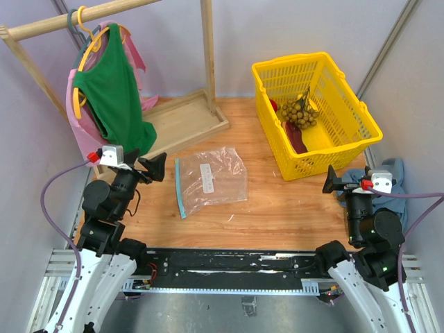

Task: Place the food in the zip-top bag and seal the zipper
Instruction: Pick up the zipper food storage bag at the center of the board.

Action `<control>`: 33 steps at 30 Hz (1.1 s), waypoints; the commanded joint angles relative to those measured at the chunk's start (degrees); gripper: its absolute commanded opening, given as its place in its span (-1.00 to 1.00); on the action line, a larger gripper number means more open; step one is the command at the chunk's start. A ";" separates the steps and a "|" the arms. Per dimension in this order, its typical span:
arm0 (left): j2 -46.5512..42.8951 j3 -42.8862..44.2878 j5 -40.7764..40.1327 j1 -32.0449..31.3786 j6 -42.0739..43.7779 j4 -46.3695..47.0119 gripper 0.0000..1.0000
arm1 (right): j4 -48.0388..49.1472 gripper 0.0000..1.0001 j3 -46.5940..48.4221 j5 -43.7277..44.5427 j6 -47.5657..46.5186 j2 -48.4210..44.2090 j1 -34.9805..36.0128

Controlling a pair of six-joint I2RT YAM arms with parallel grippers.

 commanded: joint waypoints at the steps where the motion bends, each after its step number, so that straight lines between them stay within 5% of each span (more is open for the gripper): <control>1: 0.93 0.40 1.05 0.64 -0.43 1.21 0.99 | 2.09 0.97 -0.43 -0.62 0.96 -0.47 -1.09; 10: 3.74 1.18 0.39 0.59 -3.19 0.79 0.99 | 2.21 0.97 -1.02 -0.42 1.31 -0.84 -1.08; 19: 12.15 1.75 -1.10 0.59 -15.54 -5.34 0.98 | 2.43 0.97 -0.89 -2.92 2.32 -1.00 -1.10; 33: 20.56 -14.12 2.44 0.66 -34.71 5.76 0.97 | 2.82 0.97 -1.80 -6.92 2.25 -2.75 -1.08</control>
